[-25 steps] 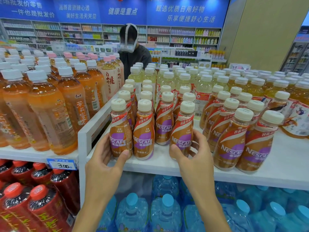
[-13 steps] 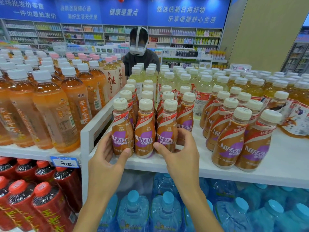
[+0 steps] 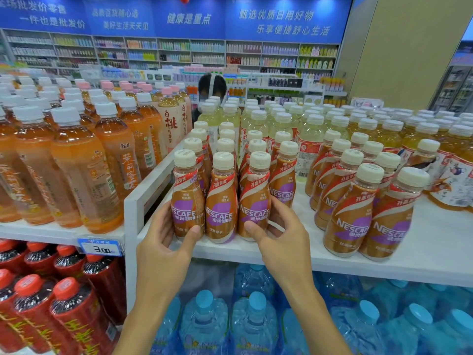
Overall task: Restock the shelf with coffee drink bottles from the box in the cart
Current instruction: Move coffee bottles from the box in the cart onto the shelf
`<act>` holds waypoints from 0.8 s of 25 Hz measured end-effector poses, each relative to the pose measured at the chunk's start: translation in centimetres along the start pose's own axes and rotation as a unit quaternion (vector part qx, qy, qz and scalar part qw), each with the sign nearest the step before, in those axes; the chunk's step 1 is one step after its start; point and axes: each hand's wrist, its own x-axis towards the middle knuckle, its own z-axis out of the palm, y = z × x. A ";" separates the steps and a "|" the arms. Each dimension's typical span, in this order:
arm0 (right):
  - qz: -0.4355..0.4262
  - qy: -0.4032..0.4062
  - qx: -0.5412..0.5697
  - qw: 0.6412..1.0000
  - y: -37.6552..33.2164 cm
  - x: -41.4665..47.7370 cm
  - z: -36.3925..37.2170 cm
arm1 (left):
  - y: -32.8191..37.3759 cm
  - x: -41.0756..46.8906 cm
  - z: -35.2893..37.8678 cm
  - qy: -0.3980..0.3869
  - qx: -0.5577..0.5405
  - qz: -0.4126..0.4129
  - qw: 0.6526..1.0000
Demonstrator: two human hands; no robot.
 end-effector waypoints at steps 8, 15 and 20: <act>-0.024 0.000 -0.026 0.999 0.3 -0.4 -0.3 | 0.8 0.2 3.1 0.009 0.064 -0.013 0.998; -0.039 -0.002 -0.068 0.997 0.6 -0.5 -0.1 | 0.5 0.4 3.1 0.015 0.068 -0.016 0.997; -0.031 0.003 -0.062 0.998 0.6 -0.6 -0.1 | 0.5 0.4 3.0 0.019 0.066 -0.017 0.997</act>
